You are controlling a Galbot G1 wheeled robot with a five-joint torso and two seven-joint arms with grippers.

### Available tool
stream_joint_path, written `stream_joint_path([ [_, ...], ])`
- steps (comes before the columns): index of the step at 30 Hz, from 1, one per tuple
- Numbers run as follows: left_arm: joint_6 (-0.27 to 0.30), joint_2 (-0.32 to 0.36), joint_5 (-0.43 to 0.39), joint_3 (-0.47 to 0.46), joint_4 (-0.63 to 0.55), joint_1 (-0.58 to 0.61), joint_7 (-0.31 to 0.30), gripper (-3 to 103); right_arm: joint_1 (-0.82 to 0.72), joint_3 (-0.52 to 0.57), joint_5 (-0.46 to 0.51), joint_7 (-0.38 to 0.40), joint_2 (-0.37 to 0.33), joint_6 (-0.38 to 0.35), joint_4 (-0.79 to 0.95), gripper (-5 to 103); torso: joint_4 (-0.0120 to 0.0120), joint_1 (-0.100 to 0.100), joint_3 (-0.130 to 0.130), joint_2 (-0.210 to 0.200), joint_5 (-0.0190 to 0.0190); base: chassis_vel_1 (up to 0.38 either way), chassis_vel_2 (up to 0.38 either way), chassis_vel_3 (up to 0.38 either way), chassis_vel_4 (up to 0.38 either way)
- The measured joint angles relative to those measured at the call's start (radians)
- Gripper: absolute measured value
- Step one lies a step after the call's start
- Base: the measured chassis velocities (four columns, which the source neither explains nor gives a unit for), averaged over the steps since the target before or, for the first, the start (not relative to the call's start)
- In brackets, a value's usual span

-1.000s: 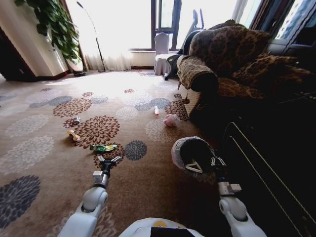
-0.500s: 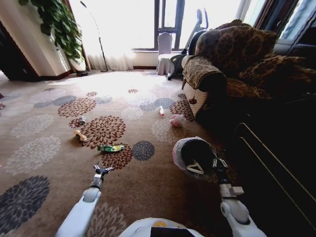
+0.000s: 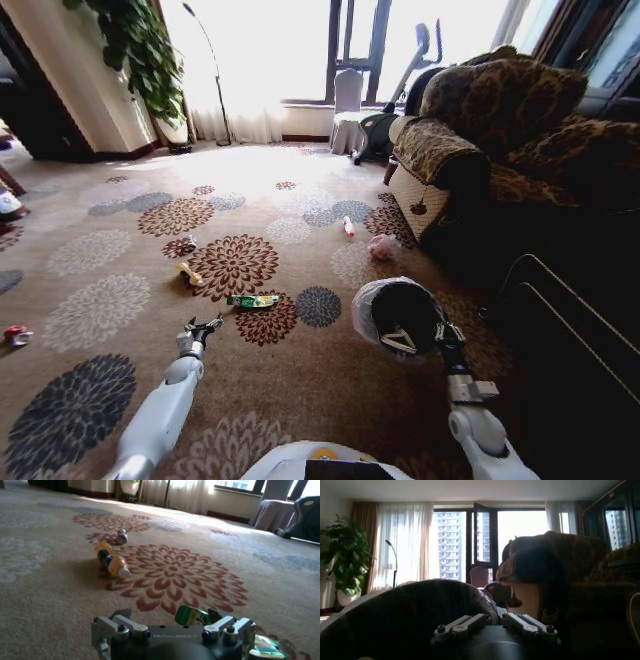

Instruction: Pick up the trash from the ground and place it into the trash bin.

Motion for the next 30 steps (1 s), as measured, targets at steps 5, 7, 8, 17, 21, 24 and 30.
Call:
stream_joint_path([
  [5, 0.046, -0.012, -0.101, -0.002, 0.069, -0.073, 0.055, 100, -0.003, -0.001, 0.014, 0.0, -0.003, 0.017, 0.002, 0, 0.0003, 0.0, 0.0, 0.0, 0.0003, -0.013, -0.005, 0.006, -0.001],
  [7, 0.064, -0.016, -0.114, -0.002, 0.09, -0.089, 0.068, 100, -0.004, -0.003, 0.019, 0.0, -0.003, 0.029, 0.007, 0, 0.0008, 0.0, 0.0, 0.0, -0.0002, 0.0, 0.0, 0.0, 0.0],
  [8, 0.074, -0.02, -0.117, -0.002, 0.102, -0.097, 0.072, 100, -0.003, -0.004, 0.017, 0.0, -0.003, 0.037, 0.009, 0, 0.0012, 0.0, 0.0, 0.0, -0.0003, 0.0, 0.0, 0.0, 0.0],
  [17, 0.093, -0.035, -0.121, -0.002, 0.113, -0.096, 0.087, 100, 0.006, -0.017, 0.002, 0.0, 0.001, 0.058, 0.008, 0, 0.0009, 0.0, 0.0, 0.0, 0.0001, 0.0, 0.0, 0.0, 0.0],
  [21, 0.099, -0.037, -0.121, 0.003, 0.116, -0.097, 0.092, 100, 0.007, -0.02, 0.0, 0.0, -0.001, 0.058, 0.008, 0, 0.0008, 0.0, 0.0, 0.0, -0.0002, 0.01, 0.009, -0.014, -0.008],
  [24, 0.1, -0.038, -0.121, 0.003, 0.115, -0.097, 0.094, 100, 0.004, -0.022, 0.0, 0.0, -0.002, 0.058, 0.01, 0, 0.0007, 0.0, 0.0, 0.0, 0.0001, 0.061, 0.053, -0.064, -0.057],
  [30, 0.118, -0.047, -0.132, 0.0, 0.102, -0.089, 0.096, 100, -0.003, -0.014, -0.001, 0.0, -0.005, 0.059, 0.013, 0, 0.0008, 0.0, 0.0, 0.0, 0.0001, 0.105, 0.15, -0.106, -0.16],
])
